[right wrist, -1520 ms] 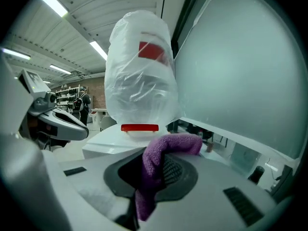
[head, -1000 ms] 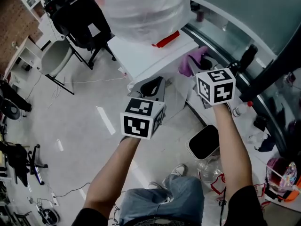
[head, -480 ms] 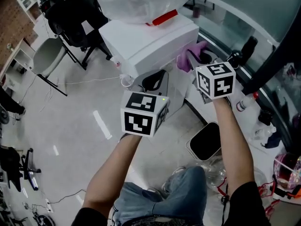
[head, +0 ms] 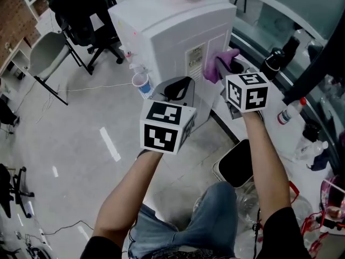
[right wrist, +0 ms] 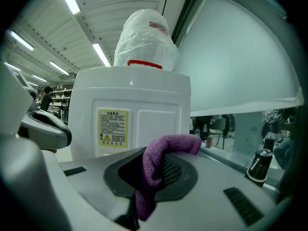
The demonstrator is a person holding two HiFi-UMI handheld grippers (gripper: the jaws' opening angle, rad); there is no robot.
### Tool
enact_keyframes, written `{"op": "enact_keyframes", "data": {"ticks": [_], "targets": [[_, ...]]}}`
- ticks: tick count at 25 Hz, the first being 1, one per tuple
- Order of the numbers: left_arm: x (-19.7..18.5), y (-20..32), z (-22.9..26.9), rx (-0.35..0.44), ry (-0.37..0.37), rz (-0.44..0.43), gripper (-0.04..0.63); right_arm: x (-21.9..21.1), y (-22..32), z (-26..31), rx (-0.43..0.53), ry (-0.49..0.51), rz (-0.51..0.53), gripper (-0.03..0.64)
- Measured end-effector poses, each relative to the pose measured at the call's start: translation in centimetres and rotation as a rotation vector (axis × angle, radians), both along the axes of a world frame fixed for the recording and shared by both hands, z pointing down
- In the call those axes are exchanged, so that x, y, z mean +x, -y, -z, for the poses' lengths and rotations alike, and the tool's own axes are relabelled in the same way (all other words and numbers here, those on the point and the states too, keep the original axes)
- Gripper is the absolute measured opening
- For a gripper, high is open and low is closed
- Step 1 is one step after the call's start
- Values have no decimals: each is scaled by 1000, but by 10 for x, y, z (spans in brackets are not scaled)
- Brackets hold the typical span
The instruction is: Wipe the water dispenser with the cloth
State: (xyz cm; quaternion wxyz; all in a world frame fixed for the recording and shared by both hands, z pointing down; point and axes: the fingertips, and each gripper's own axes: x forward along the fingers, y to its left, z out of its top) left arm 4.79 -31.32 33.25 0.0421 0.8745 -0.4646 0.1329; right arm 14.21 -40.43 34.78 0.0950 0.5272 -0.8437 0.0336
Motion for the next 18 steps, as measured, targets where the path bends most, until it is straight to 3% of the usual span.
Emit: {"op": "enact_keyframes", "data": {"ticks": [7, 18], "targets": [[-8, -3, -53, 20, -8, -11, 28, 1, -3, -62, -9, 19, -16, 44], [-18, 3, -92, 49, 1, 7, 28, 7, -4, -156, -66, 36, -27, 44]]}}
